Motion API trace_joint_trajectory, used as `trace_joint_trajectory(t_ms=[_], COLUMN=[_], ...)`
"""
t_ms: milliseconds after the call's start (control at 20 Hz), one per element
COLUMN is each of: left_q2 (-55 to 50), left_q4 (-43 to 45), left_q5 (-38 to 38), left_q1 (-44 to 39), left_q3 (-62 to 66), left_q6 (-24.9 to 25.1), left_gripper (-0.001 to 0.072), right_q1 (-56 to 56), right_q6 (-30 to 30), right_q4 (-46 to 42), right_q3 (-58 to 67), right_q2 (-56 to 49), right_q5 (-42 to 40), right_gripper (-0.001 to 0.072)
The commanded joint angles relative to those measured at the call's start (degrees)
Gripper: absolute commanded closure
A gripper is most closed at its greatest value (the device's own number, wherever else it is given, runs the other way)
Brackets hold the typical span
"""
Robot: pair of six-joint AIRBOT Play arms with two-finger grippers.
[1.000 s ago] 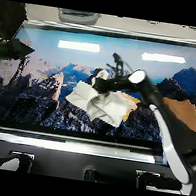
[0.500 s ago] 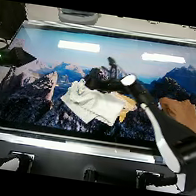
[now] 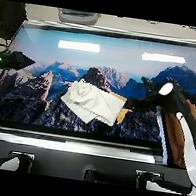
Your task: Fold the shirts.
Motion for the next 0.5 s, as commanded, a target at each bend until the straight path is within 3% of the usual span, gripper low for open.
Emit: trace_joint_trajectory(t_ms=[0, 200, 250, 300, 450], left_q2=[-0.04, -0.04, -0.04, -0.04, -0.04], left_q4=[0.09, 0.09, 0.09, 0.09, 0.11], left_q5=[0.07, 0.90, 1.16, 1.20, 1.20], left_q1=[0.11, 0.11, 0.11, 0.11, 0.11], left_q3=[-0.09, -0.09, -0.09, -0.09, -0.09], left_q6=[0.04, 0.04, 0.04, 0.04, 0.09], left_gripper=[0.0678, 0.0678, 0.0678, 0.0678, 0.0678], right_q1=[-0.33, 4.57, 5.46, 5.73, 2.95], right_q6=[-3.43, -4.46, -6.01, -7.23, -15.04], right_q4=[18.60, 25.70, 27.15, 27.91, 25.59], right_q3=[-12.15, -13.40, -13.33, -13.05, -8.50], right_q2=[-0.09, -4.74, -5.03, -4.74, 0.72], right_q5=[-12.74, -14.67, -15.45, -15.82, -15.06], right_gripper=[0.0094, 0.0176, 0.0383, 0.0648, 0.0662])
